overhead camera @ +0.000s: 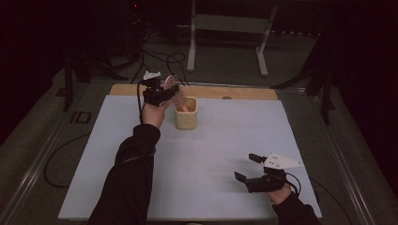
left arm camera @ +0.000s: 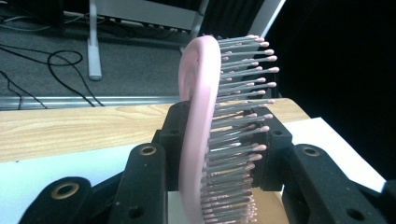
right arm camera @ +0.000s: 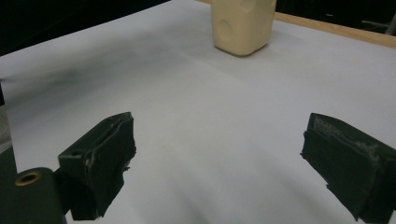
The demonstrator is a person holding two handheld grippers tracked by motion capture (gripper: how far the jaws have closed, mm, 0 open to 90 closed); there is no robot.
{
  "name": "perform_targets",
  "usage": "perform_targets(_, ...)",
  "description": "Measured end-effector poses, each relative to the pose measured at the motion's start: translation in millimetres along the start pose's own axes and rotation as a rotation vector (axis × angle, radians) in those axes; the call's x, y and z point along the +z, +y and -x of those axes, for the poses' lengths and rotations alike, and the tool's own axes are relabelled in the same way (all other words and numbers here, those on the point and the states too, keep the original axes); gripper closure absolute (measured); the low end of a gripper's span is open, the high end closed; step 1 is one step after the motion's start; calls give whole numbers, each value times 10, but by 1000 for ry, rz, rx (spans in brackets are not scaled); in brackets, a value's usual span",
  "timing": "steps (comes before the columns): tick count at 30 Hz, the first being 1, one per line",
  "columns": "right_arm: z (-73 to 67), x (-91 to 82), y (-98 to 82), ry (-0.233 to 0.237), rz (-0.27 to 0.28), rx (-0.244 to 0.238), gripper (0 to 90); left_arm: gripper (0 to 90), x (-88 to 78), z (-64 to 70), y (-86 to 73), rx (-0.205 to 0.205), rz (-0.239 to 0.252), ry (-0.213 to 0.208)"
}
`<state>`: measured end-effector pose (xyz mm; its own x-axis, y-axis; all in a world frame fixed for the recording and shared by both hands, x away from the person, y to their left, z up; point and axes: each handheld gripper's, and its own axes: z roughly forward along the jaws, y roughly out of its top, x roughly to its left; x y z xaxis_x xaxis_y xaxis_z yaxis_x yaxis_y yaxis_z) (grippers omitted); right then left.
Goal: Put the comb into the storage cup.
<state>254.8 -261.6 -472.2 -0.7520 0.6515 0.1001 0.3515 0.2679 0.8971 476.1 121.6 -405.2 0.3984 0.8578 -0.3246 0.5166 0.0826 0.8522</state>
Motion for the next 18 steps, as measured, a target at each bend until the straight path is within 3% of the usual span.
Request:
perform_targets(9,2,-1,2,0,4,3,89,635,-11,-48,-8,-14,4,13)
perform_targets(15,3,1,0,3,3,6,89,625,-23,-40,-4,0,4,36)
perform_targets(18,0,4,-2,1,-3,0,89,572,-25,-35,1,-2,3,41)
